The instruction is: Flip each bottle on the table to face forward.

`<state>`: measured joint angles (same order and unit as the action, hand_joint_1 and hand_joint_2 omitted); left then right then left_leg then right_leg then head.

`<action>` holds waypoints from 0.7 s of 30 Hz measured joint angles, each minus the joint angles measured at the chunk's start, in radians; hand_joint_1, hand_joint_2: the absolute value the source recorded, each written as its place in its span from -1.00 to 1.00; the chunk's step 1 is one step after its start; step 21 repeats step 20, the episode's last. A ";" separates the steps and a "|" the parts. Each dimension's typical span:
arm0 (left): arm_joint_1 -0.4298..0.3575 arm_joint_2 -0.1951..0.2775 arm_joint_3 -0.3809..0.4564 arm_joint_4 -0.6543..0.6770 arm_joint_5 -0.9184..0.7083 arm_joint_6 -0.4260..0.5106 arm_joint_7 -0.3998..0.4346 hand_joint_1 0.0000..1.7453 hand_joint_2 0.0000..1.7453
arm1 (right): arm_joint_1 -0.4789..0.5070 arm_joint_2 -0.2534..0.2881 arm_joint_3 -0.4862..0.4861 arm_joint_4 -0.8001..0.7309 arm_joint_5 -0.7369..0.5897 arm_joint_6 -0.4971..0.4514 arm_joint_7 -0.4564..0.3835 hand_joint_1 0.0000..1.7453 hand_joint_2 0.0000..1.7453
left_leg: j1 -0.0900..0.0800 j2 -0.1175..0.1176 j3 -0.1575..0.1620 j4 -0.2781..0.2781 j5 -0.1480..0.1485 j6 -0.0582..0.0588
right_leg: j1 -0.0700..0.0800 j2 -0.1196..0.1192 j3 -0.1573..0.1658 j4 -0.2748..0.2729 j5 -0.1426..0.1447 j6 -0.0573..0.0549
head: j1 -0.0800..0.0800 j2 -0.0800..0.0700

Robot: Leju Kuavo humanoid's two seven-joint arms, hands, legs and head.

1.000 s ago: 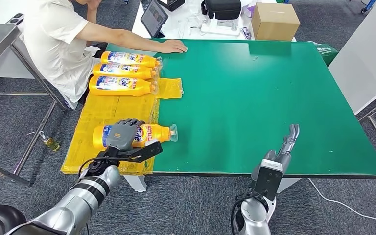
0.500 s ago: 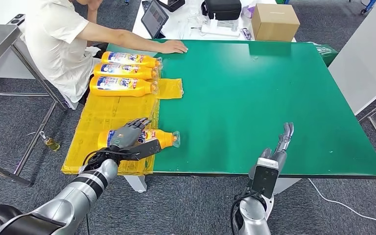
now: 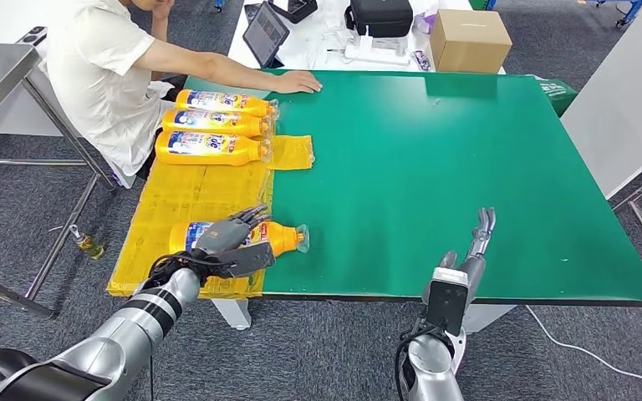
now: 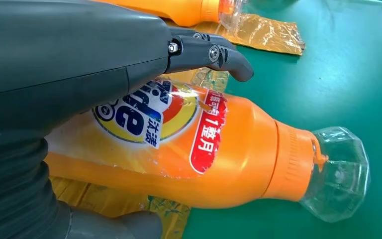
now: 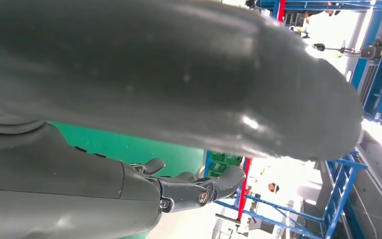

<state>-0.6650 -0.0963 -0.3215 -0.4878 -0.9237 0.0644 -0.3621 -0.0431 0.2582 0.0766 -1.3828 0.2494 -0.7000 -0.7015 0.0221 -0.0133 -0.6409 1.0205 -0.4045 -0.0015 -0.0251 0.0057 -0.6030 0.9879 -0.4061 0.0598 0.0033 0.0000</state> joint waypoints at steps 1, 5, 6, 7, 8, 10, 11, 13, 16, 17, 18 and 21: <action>0.000 0.000 -0.001 0.000 0.001 -0.001 -0.001 -0.77 1.00 | 0.000 -0.001 0.000 0.001 0.000 0.000 0.000 -1.00 -1.00 | 0.000 0.000 0.000 0.000 0.000 0.000 | 0.000 0.000 0.000 0.000 0.000 0.000 | 0.000 0.000; 0.006 0.002 -0.011 -0.007 0.026 -0.008 -0.022 -0.81 1.00 | -0.001 -0.002 0.002 0.006 0.001 0.000 0.000 -1.00 -1.00 | 0.000 0.000 0.001 0.000 0.000 0.000 | 0.000 0.000 0.000 0.000 0.000 0.000 | 0.000 0.000; 0.010 0.003 -0.014 -0.013 0.041 -0.010 -0.034 -0.85 1.00 | -0.001 -0.002 0.002 0.007 0.002 0.000 0.000 -1.00 -1.00 | 0.000 0.000 0.001 0.000 0.000 0.000 | 0.000 0.000 0.000 0.000 0.000 0.000 | 0.000 0.000; 0.016 0.003 -0.015 -0.022 0.061 -0.012 -0.048 -0.89 1.00 | -0.001 -0.003 0.003 0.008 0.002 0.000 0.000 -1.00 -1.00 | 0.000 0.000 0.001 0.000 0.000 0.000 | 0.000 0.000 0.000 0.000 0.000 0.000 | 0.000 0.000; 0.024 0.004 -0.016 -0.033 0.085 -0.014 -0.064 -0.94 1.00 | -0.001 -0.003 0.003 0.008 0.003 0.000 0.000 -1.00 -1.00 | 0.000 0.000 0.001 0.000 0.000 0.000 | 0.000 0.000 0.000 0.000 0.000 0.000 | 0.000 0.000; 0.045 0.004 -0.016 -0.067 0.143 -0.016 -0.094 -0.99 1.00 | 0.000 -0.005 0.003 0.008 0.007 0.000 0.000 -1.00 -1.00 | 0.000 0.000 0.000 0.000 0.000 0.000 | 0.000 0.000 0.000 0.000 0.000 0.000 | 0.000 0.000; 0.061 0.004 -0.016 -0.092 0.176 -0.012 -0.105 -1.00 1.00 | 0.001 -0.006 0.003 0.008 0.011 0.000 0.000 -1.00 -1.00 | 0.000 0.001 0.000 0.000 0.000 0.000 | 0.000 0.000 -0.001 0.000 0.000 0.000 | 0.000 0.000; 0.099 0.003 -0.016 -0.163 0.238 0.005 -0.116 -1.00 1.00 | 0.005 -0.008 0.001 0.008 0.018 0.000 0.000 -1.00 -1.00 | 0.000 0.001 -0.001 0.000 0.000 0.000 | 0.000 0.000 -0.003 0.000 0.000 0.000 | 0.000 0.000; 0.149 0.001 -0.017 -0.294 0.306 0.031 -0.103 -1.00 1.00 | 0.013 -0.009 -0.003 0.008 0.021 0.000 0.000 -1.00 -1.00 | 0.000 0.002 -0.004 0.000 0.000 0.000 | 0.000 0.000 -0.005 0.000 0.000 0.000 | 0.000 0.000; 0.162 0.000 -0.018 -0.337 0.325 0.039 -0.096 -1.00 1.00 | 0.015 -0.009 -0.005 0.007 0.021 0.000 0.000 -1.00 -1.00 | 0.000 0.002 -0.004 0.000 0.000 0.000 | 0.000 0.000 -0.006 0.000 0.000 0.000 | 0.000 0.000; 0.176 -0.001 -0.019 -0.377 0.342 0.049 -0.091 -1.00 1.00 | 0.018 -0.009 -0.007 0.007 0.022 0.000 0.000 -1.00 -1.00 | 0.000 0.002 -0.004 0.000 0.000 0.000 | 0.000 0.000 -0.006 0.000 0.000 0.000 | 0.000 0.000; 0.197 -0.003 -0.022 -0.438 0.366 0.070 -0.086 -1.00 1.00 | 0.021 -0.009 -0.010 0.004 0.023 0.000 0.000 -1.00 -1.00 | 0.000 0.003 -0.004 0.000 0.000 0.000 | 0.000 0.001 -0.006 0.000 0.000 0.000 | 0.000 0.000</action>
